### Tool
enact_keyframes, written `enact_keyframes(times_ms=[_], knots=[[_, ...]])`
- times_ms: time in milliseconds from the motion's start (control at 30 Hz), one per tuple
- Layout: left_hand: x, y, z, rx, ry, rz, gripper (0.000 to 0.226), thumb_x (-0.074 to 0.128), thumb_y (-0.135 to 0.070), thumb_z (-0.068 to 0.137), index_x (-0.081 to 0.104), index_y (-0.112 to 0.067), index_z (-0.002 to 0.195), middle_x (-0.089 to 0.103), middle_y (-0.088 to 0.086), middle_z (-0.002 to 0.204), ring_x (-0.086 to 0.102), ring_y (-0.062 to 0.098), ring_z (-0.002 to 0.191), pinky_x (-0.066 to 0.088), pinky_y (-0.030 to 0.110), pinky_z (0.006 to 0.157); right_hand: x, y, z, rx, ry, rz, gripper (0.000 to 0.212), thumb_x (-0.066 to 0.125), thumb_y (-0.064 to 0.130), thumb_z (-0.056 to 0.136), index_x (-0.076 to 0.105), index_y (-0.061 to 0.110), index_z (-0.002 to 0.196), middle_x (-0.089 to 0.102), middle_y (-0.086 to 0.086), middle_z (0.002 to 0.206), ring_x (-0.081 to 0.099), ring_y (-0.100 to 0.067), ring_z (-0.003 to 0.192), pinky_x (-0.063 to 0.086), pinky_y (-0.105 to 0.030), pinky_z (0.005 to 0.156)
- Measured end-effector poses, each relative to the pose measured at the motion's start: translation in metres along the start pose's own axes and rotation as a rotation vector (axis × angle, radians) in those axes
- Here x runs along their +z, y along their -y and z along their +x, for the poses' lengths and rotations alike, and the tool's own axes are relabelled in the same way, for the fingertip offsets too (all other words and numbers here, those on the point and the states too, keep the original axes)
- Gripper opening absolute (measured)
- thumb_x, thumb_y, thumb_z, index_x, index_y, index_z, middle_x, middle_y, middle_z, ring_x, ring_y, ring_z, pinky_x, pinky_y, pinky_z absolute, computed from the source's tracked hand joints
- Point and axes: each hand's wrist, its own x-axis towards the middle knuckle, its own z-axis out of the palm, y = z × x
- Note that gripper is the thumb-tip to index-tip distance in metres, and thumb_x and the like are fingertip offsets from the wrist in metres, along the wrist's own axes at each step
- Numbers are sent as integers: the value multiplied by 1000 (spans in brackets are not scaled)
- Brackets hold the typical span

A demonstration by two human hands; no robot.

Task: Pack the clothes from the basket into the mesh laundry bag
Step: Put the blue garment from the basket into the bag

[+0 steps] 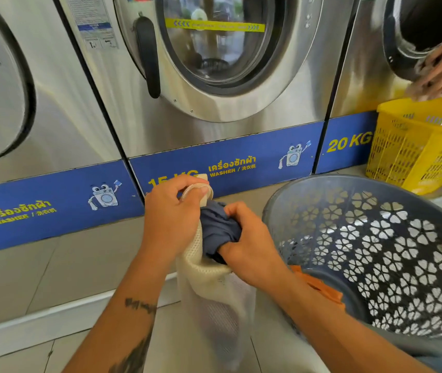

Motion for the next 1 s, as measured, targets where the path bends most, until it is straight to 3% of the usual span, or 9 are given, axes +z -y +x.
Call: enact_keyframes(times_ms=[100, 233, 400, 467, 533, 667, 767, 867, 1000], knots=[[-1, -5, -2, 1, 18, -45, 22, 64, -11, 86, 74, -27, 74, 72, -17, 77, 64, -4, 84, 47, 10, 75, 8, -1, -4, -124, 6, 53, 37, 58, 5, 77, 68, 20, 110, 73, 8, 94, 68, -8, 84, 55, -28, 78], [10, -6, -13, 60, 115, -4, 20, 67, -9, 84, 77, -26, 79, 72, -17, 75, 66, -2, 74, 48, 10, 67, 13, -7, -5, -183, 134, 8, 48, 47, -2, 84, 62, 43, 76, 56, 17, 67, 51, -3, 64, 41, -22, 61], [13, -11, -28, 79, 108, -107, 25, 68, -3, 84, 77, -26, 80, 74, -17, 78, 67, -6, 80, 47, 7, 70, 21, -25, 11, 34, 497, -372, 11, 57, 11, 86, 62, 21, 84, 65, 1, 85, 59, -16, 79, 49, -32, 71], [7, -11, -30, 80, 87, -132, 27, 68, -2, 84, 77, -27, 81, 74, -19, 81, 67, -5, 82, 46, 6, 71, 24, -36, 14, 97, 613, -619, 14, 55, 21, 92, 65, 11, 97, 67, -10, 101, 62, -28, 92, 52, -38, 77], [-3, -3, -29, 64, 73, -92, 28, 69, -3, 84, 76, -30, 80, 73, -22, 79, 67, -3, 78, 44, 5, 68, 22, -41, 13, 224, 679, -672, 18, 50, 18, 95, 58, 6, 85, 62, -14, 92, 57, -28, 86, 46, -32, 67], [-17, 15, -23, 16, 72, 36, 23, 70, -11, 85, 76, -33, 80, 73, -19, 77, 64, 2, 73, 44, 7, 63, 9, -47, 16, 617, 543, -54, 9, 60, 13, 82, 63, 12, 91, 59, -9, 80, 55, -22, 75, 44, -28, 61], [-14, 17, -25, 15, 68, 56, 24, 70, -11, 86, 75, -34, 79, 73, -17, 76, 64, 1, 72, 43, 7, 62, 8, -59, 9, 661, 294, 226, 25, 68, 14, 71, 58, 15, 93, 62, -7, 84, 60, -22, 80, 48, -30, 63], [-4, 11, -37, 24, 72, 4, 26, 68, -6, 85, 75, -30, 79, 71, -23, 75, 62, -6, 72, 41, 3, 65, 4, -73, -4, 474, 230, 31, 19, 54, 16, 69, 58, 15, 88, 61, -4, 83, 56, -18, 82, 46, -35, 75], [4, 14, -50, 20, 18, -23, 21, 67, -4, 86, 77, -21, 82, 73, -15, 80, 65, -1, 79, 43, 5, 69, -7, -72, 4, 454, 473, -394, 16, 48, 7, 85, 62, 13, 83, 60, -2, 77, 53, -17, 76, 42, -28, 68]])
